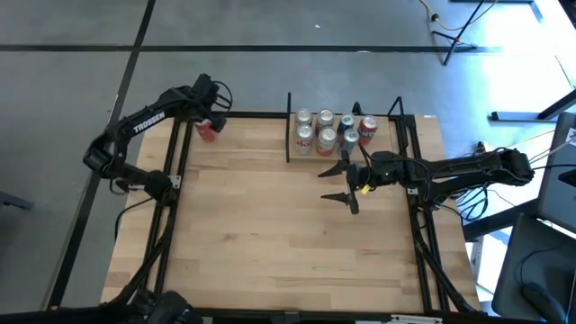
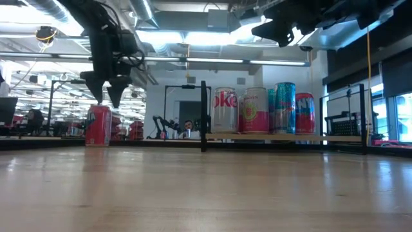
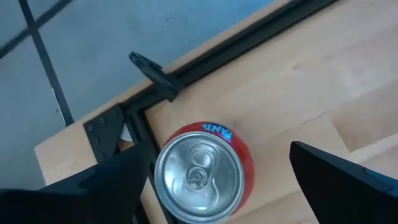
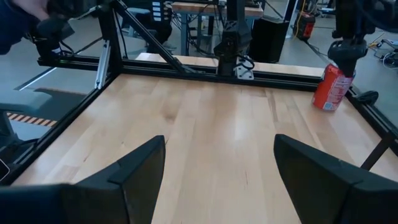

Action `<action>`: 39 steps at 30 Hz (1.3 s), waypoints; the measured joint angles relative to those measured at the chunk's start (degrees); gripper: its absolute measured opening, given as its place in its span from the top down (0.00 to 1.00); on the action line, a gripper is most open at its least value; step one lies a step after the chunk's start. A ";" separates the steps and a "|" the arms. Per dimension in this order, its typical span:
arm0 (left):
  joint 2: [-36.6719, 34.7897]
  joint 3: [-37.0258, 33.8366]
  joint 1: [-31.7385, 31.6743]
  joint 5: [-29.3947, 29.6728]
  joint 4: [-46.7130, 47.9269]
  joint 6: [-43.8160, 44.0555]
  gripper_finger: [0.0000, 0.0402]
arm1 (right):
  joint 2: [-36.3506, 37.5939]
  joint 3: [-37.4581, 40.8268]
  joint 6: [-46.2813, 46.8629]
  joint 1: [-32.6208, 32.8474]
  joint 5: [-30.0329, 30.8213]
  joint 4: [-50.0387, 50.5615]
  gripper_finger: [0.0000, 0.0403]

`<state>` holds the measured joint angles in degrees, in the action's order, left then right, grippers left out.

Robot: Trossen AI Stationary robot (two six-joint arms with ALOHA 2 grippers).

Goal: Place canned beverage on shelf
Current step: Put the red soda can on the shelf aligned with the other red soda can

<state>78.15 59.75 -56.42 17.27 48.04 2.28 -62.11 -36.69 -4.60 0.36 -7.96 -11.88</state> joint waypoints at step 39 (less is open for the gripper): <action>6.64 -0.02 5.47 -6.49 9.45 4.45 0.54 | -0.04 0.81 1.13 0.04 -0.96 -0.52 0.29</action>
<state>84.79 59.72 -50.95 10.78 57.49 6.72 -62.15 -35.88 -3.47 0.40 -8.92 -12.40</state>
